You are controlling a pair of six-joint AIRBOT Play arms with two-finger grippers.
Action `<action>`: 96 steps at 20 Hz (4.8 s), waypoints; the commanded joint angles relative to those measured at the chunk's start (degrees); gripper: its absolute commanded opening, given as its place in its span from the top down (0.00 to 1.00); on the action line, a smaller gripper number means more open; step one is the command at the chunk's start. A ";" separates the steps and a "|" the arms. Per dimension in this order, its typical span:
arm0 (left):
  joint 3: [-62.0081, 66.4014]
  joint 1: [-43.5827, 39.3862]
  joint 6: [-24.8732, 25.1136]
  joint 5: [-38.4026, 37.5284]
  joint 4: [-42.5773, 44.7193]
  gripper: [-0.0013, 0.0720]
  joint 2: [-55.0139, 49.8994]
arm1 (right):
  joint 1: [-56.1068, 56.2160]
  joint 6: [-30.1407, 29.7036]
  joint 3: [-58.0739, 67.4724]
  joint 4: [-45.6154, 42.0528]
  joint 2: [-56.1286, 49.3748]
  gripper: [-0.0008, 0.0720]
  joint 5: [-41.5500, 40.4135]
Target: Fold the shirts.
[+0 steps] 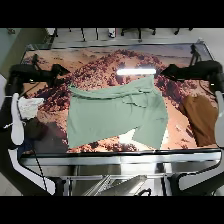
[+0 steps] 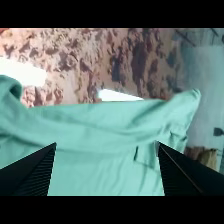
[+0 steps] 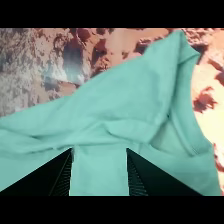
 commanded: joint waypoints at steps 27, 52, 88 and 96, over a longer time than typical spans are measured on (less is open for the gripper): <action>-67.58 -2.01 5.14 -7.91 10.88 0.96 27.52 | -12.17 -7.30 -14.14 -11.45 -9.31 0.45 -16.61; -20.24 9.16 6.99 -32.65 15.65 0.96 88.13 | -6.25 -19.80 16.55 9.97 50.03 0.97 4.55; 5.09 -10.21 3.80 -11.28 20.50 0.96 -9.64 | 0.39 -8.61 13.57 -7.34 -13.86 0.97 7.56; 5.16 -13.22 1.44 4.28 27.63 0.96 -8.28 | 0.52 -3.30 12.83 -30.86 -10.73 0.97 -7.30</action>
